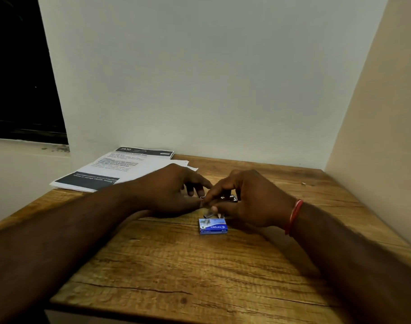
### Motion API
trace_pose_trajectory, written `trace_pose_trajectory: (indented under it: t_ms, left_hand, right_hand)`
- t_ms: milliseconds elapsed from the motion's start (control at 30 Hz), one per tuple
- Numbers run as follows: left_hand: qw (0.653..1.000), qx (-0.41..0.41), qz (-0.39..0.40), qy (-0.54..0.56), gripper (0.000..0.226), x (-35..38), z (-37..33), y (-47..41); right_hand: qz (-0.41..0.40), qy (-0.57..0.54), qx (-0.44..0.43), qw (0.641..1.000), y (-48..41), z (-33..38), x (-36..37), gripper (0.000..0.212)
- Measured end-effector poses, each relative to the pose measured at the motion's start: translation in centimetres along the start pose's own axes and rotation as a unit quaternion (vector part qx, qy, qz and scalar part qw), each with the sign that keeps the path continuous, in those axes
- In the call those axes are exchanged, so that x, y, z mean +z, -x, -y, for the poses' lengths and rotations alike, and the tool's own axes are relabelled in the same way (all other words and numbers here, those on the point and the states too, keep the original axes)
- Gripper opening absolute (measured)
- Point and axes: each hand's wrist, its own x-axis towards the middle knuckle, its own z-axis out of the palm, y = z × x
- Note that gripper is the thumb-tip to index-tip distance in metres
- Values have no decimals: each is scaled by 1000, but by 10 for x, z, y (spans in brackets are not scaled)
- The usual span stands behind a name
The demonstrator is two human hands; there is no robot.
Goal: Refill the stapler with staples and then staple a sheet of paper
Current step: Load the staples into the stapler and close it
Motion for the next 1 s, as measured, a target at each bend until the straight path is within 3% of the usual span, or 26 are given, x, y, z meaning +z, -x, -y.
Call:
trace_pose_trajectory:
  t_ms: [467, 633, 800, 900, 1000]
  left_hand:
    - [1000, 0, 8, -7, 35, -2, -2, 0]
    - [1000, -6, 10, -14, 18, -2, 0, 0]
    - [1000, -12, 15, 0, 13, -1, -1, 0]
    - [1000, -23, 13, -11, 32, -2, -3, -1]
    - [999, -24, 15, -16, 38, -2, -4, -1]
  right_hand:
    - [32, 37, 46, 998, -7, 8, 9, 24]
    - [33, 96, 28, 994, -8, 15, 16, 24]
    - [1, 56, 10, 998, -4, 14, 5, 35]
    - [-30, 70, 29, 997, 2, 11, -21, 41]
    - [12, 86, 59, 994, 7, 7, -36, 42]
